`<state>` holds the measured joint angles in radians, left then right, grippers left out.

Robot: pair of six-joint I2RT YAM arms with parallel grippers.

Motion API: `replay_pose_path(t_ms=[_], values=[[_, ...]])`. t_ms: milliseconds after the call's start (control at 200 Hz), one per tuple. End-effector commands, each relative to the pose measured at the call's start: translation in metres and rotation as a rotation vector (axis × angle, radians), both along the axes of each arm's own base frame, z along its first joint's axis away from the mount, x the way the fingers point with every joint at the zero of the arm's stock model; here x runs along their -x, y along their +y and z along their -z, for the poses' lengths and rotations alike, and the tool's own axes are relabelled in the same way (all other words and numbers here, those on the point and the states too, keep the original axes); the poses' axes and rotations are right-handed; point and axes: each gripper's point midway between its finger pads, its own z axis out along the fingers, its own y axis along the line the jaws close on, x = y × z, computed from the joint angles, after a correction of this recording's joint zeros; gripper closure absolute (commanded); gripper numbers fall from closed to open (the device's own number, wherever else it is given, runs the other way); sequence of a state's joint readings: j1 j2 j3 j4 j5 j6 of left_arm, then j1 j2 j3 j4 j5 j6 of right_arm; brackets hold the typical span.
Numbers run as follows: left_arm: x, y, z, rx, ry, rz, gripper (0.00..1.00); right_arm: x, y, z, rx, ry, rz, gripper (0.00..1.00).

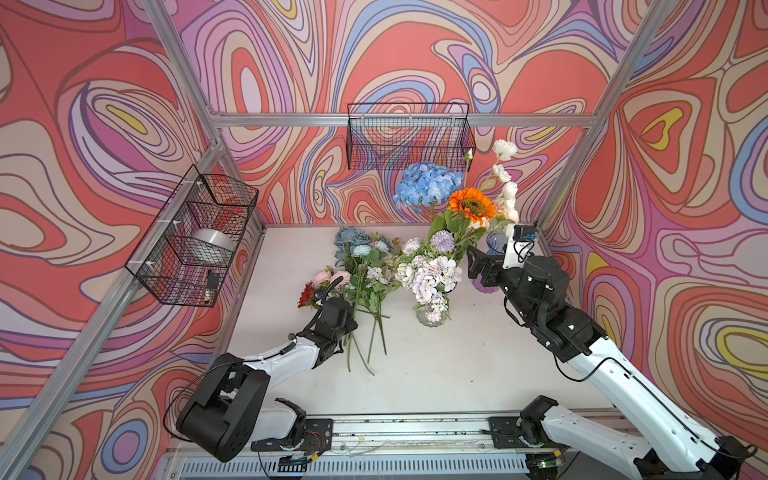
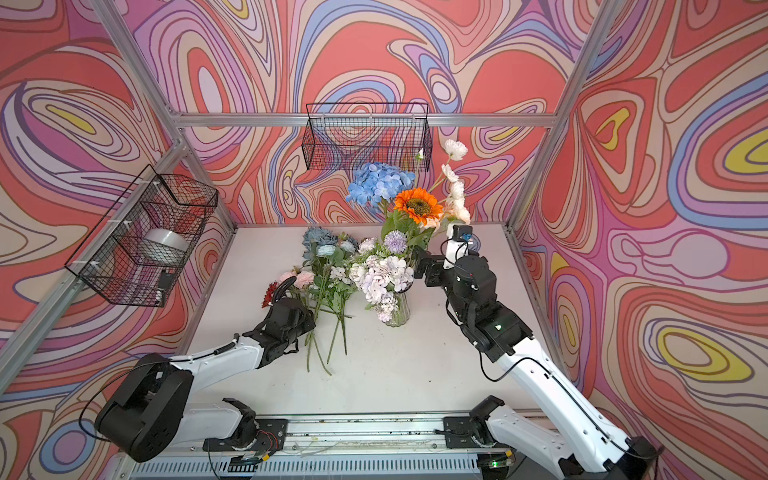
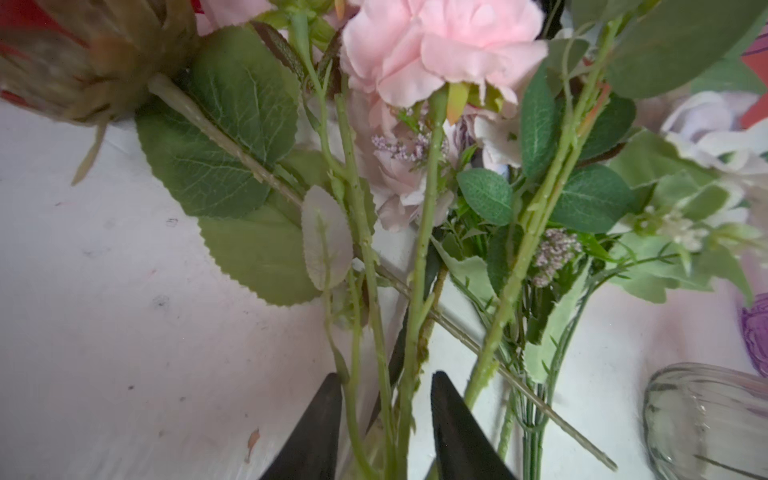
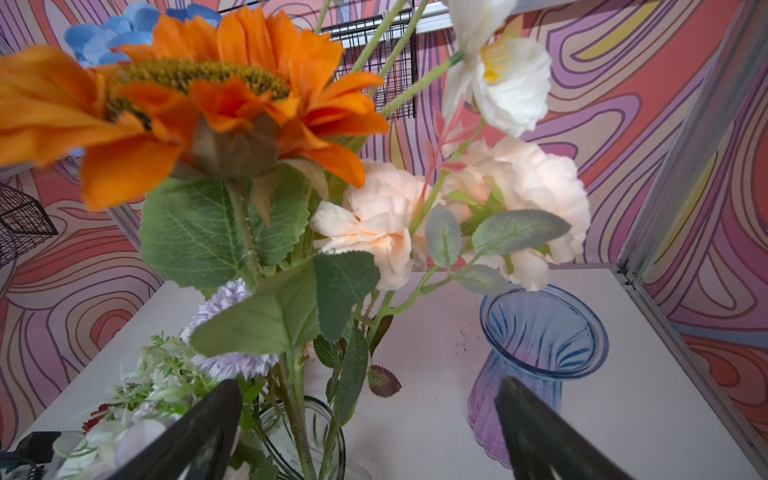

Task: Arrange the flowers into the vase
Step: 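Open the right gripper on the gerbera while the left grasps a pink carnation, then lift the pink carnation with the left gripper while the right draws back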

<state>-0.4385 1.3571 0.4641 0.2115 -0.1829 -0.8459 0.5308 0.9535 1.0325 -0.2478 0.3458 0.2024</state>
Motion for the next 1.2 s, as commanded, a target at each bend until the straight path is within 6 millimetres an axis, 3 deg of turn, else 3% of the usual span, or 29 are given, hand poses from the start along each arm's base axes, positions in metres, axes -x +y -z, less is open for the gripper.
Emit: replay_pose_path(t_ms=[0, 125, 401, 676, 851, 876, 1002, 1192], values=[[-0.013, -0.004, -0.004, 0.043, -0.017, -0.022, 0.67, 0.003, -0.007, -0.007, 0.005, -0.020, 0.021, 0.02], [-0.015, -0.005, 0.001, 0.049, -0.007, -0.024, 0.72, 0.007, -0.010, -0.011, -0.002, -0.031, 0.028, 0.02], [-0.018, -0.002, -0.011, 0.053, -0.036, -0.032, 1.00, 0.014, -0.017, -0.022, -0.019, -0.061, 0.044, 0.02], [-0.020, 0.016, -0.042, 0.045, -0.123, -0.071, 1.00, 0.016, -0.019, -0.028, -0.034, -0.077, 0.045, 0.02], [-0.024, 0.028, -0.087, -0.033, -0.257, -0.044, 1.00, 0.019, -0.016, -0.036, -0.033, -0.096, 0.019, 0.02], [-0.031, 0.028, -0.111, -0.040, -0.313, -0.045, 1.00, 0.019, -0.015, -0.037, -0.031, -0.099, 0.014, 0.02], [-0.032, 0.029, -0.161, -0.085, -0.467, -0.010, 1.00, 0.022, -0.008, -0.047, -0.019, -0.121, -0.035, 0.02], [-0.023, -0.004, -0.238, -0.012, -0.749, 0.191, 1.00, 0.030, 0.022, -0.069, -0.015, -0.151, -0.213, 0.08]])
